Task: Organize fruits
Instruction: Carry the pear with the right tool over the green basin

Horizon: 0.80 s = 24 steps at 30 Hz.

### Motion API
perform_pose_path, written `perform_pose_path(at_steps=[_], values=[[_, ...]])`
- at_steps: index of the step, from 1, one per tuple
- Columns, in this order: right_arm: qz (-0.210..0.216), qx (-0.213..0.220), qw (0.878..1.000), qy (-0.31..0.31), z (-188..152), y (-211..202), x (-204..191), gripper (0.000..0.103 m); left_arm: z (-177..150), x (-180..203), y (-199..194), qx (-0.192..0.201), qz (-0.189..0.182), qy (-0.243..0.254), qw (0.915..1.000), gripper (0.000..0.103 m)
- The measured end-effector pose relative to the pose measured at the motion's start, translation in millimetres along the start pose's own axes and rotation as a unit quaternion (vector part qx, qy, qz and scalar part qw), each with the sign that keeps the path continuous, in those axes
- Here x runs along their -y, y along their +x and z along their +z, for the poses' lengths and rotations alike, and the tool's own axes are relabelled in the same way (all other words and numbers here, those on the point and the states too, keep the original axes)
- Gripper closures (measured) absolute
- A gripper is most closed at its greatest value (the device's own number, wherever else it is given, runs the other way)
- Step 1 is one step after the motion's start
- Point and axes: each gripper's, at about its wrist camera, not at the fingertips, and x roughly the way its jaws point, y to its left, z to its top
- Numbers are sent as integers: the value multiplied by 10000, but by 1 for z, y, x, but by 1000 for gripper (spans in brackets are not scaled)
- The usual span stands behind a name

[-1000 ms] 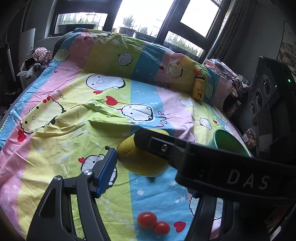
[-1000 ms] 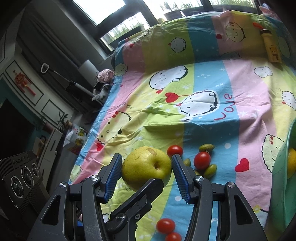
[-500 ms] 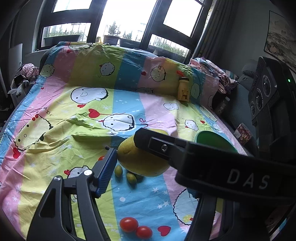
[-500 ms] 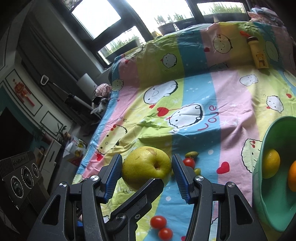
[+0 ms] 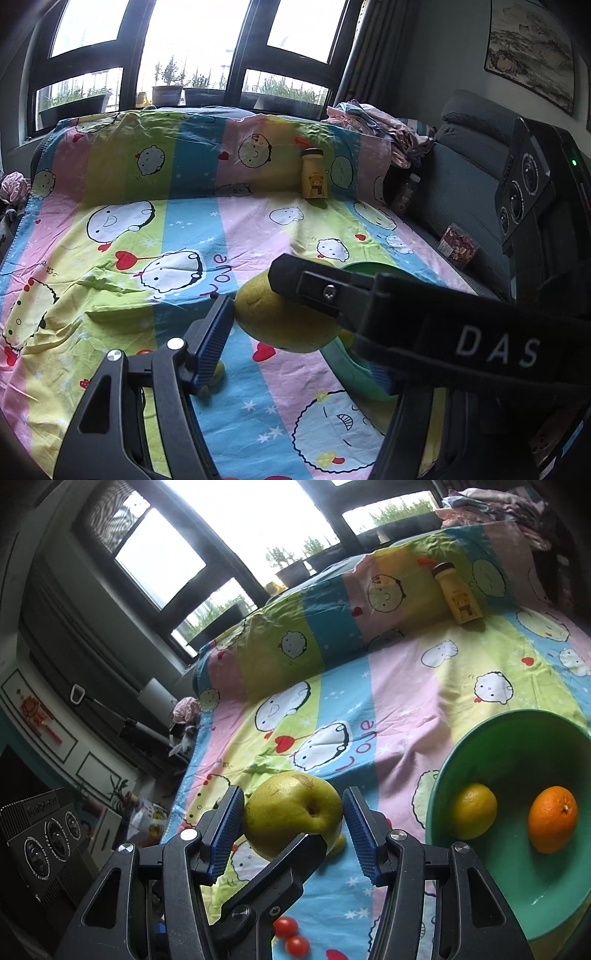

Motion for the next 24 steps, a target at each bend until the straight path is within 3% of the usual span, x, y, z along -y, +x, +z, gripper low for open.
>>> perform_pose_path(at_steps=[24], values=[[-763,213,9895,1213,8,-29,93,45,4,60,77,-701,-912,371,9927,37]])
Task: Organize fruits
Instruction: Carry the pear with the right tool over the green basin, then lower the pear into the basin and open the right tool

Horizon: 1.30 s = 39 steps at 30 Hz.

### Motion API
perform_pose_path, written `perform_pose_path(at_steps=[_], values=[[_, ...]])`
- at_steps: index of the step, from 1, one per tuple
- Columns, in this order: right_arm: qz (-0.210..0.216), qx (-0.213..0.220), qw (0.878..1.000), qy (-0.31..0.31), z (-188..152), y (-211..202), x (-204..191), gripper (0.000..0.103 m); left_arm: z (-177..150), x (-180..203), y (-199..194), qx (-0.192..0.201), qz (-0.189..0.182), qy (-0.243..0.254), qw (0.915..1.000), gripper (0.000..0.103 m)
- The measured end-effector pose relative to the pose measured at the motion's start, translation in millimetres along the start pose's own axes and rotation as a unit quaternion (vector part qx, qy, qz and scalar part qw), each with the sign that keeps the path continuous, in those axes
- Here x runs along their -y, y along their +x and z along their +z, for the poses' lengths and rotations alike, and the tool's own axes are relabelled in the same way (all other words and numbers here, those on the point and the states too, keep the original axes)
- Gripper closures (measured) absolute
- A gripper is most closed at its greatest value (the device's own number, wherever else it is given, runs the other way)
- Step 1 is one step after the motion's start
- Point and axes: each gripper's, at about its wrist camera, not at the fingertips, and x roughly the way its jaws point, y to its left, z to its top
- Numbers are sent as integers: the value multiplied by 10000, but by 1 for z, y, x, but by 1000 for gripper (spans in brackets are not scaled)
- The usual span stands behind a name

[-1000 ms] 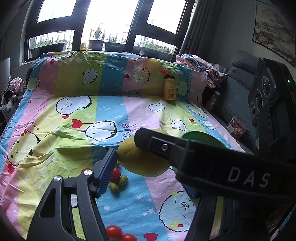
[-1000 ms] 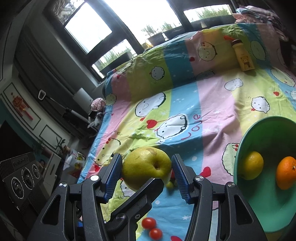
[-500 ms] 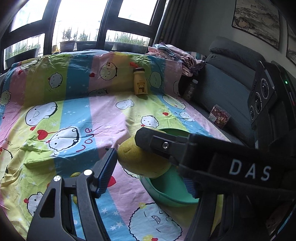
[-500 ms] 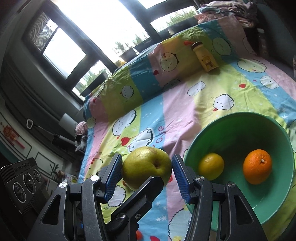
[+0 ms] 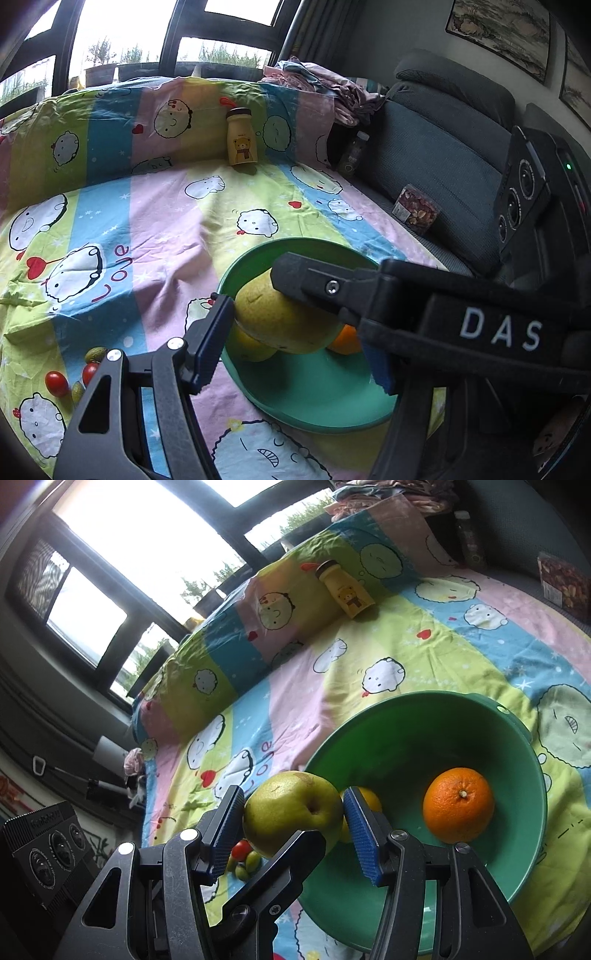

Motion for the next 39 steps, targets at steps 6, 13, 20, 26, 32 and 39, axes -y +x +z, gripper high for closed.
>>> perform_pose_path(at_steps=[6,13,20,26,32,39], values=[[-66,-61,9998,174,1,3,14,45,-1,4,13,-138,-52,-8,9999,37],[-116,-174,9990,383,2,8,29,45,-2,7,27,-325,-117,-10,9994,37],[-209,-295,9979,541,2,13,41,45,-4,7,40,-523,-185,-53,9984,37],[-238,-397,9971,608,2,19,46,45,-6,5,46,-635,-167,-102,9978,37],[-253,-456,9966,635,3,22,49,45,-7,5,50,-693,-148,-131,9974,37],[-278,-515,9960,681,2,25,52,45,-8,4,52,-745,-148,-154,9970,37]])
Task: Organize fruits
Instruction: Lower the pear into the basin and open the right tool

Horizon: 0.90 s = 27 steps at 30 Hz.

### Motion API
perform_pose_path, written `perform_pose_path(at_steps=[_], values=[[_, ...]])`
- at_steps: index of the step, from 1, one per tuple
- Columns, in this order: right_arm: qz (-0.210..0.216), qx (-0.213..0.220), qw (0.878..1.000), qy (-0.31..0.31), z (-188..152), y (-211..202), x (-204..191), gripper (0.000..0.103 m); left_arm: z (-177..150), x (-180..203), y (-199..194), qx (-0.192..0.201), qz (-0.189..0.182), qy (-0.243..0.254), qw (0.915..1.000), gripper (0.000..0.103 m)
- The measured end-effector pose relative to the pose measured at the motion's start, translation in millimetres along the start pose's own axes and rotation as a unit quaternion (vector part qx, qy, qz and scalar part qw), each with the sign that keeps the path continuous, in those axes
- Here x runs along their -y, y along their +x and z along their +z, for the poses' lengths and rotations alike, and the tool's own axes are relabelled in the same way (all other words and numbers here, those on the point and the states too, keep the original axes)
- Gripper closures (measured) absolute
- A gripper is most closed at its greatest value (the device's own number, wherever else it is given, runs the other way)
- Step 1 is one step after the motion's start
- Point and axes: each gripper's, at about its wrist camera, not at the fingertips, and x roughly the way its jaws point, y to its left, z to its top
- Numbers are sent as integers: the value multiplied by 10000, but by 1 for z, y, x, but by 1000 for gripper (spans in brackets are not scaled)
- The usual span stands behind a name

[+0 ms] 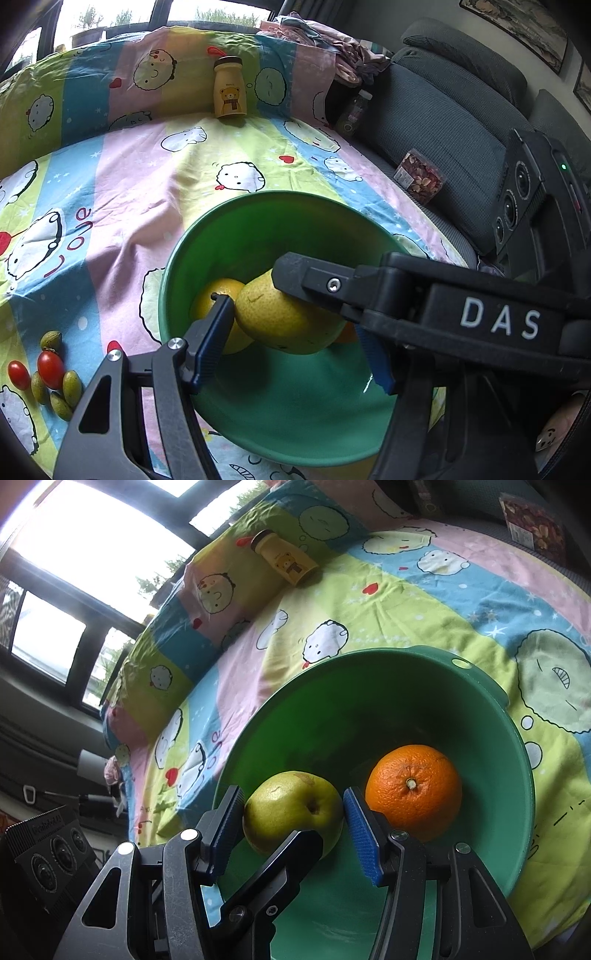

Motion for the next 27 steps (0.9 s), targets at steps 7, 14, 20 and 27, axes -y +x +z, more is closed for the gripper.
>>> perform_pose_path(at_steps=[7,14,20,27], values=[[13,-34,10000,29,0,1,2,45,0,0,2,-36,12,21,10000,37],[7,-54,10000,63,0,2,3,45,-1,0,4,-69,29,13,10000,37],[-187,-52,9998,69,-2,2,3,45,-2,2,0,30,83,66,9999,39],[-188,76,9998,-45,-3,-5,-5,45,-2,-1,-17,163,28,2,9999,39]])
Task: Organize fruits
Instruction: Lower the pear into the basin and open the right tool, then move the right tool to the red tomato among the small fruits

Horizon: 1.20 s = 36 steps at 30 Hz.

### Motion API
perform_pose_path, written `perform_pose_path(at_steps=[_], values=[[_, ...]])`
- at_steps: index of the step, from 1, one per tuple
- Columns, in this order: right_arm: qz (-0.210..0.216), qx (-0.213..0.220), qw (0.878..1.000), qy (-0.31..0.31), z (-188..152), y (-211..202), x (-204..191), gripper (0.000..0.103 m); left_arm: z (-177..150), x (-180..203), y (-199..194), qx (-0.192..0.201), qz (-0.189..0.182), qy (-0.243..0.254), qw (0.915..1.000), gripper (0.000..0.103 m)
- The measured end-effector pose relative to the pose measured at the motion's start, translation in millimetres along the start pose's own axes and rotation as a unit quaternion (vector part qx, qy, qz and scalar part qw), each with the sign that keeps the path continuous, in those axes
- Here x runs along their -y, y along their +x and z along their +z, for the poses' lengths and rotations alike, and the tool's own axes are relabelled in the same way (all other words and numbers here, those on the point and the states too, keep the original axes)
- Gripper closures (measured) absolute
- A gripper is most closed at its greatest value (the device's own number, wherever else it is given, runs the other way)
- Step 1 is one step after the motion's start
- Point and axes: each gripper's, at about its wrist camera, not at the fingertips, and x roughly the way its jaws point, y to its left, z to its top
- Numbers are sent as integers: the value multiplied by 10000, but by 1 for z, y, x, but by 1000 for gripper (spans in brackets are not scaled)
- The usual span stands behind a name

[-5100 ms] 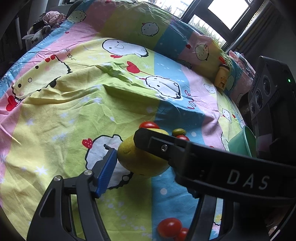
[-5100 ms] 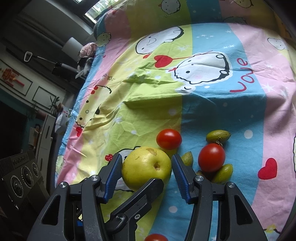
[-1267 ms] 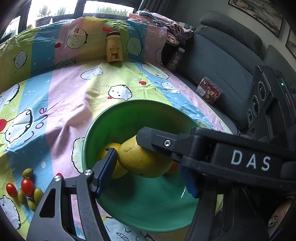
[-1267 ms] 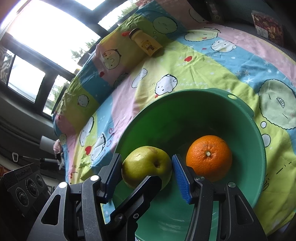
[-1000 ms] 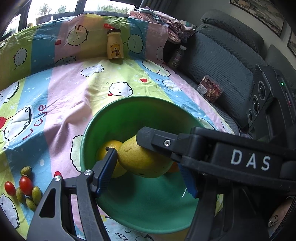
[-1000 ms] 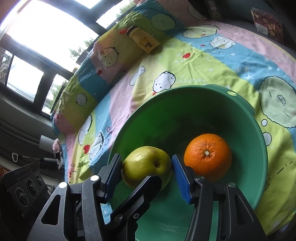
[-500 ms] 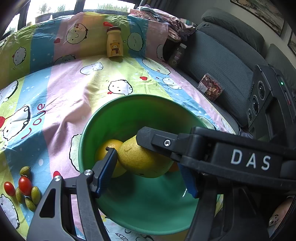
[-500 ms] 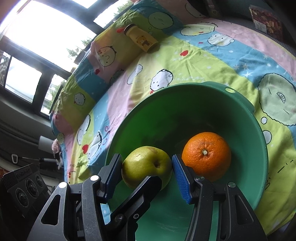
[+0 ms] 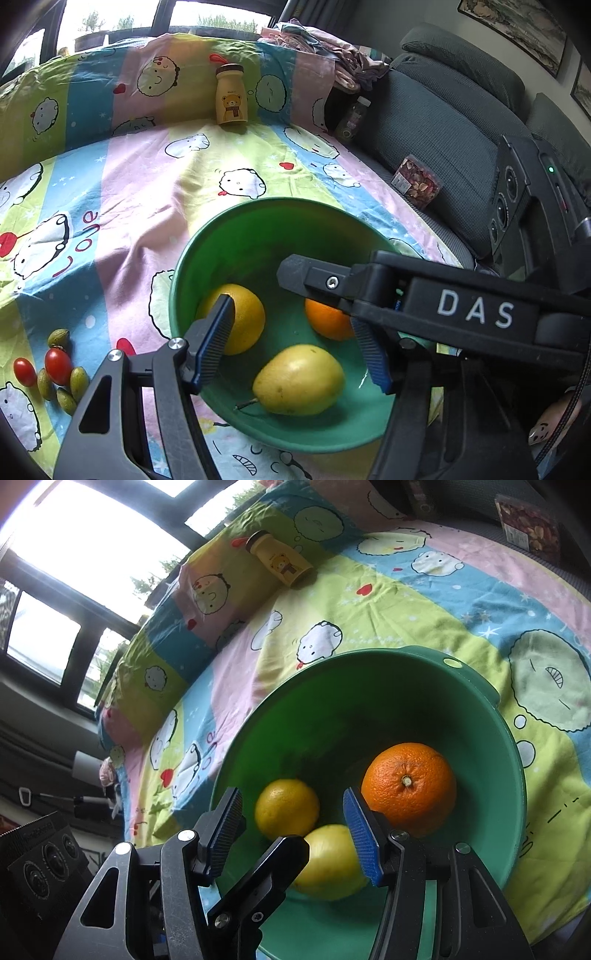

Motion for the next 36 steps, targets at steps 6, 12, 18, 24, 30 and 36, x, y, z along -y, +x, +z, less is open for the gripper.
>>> perform_pose_path(at_steps=[6,12,18,24,30,36], values=[[26,177,9995,-258,-3,-9,-19,44,-1,-7,-34,221,40,-51,9997,35],[-39,465,9970,-612,-10,-21,-44,43,-15,-29,-81,628,604,-120,9961,27],[33,544,9933,-1021,-19,-23,-72,30,-36,-77,-125,922,1244,-641,9859,14],[21,399,9877,-1513,-33,-10,-105,24,-58,-128,-149,1097,1719,-1324,9700,4],[-67,27,9829,-1840,-48,17,-131,24,-75,-170,-145,888,1940,-1739,9614,4],[114,-565,9792,-1946,-63,56,-149,24,-85,-199,-128,604,1873,-2019,9594,5]])
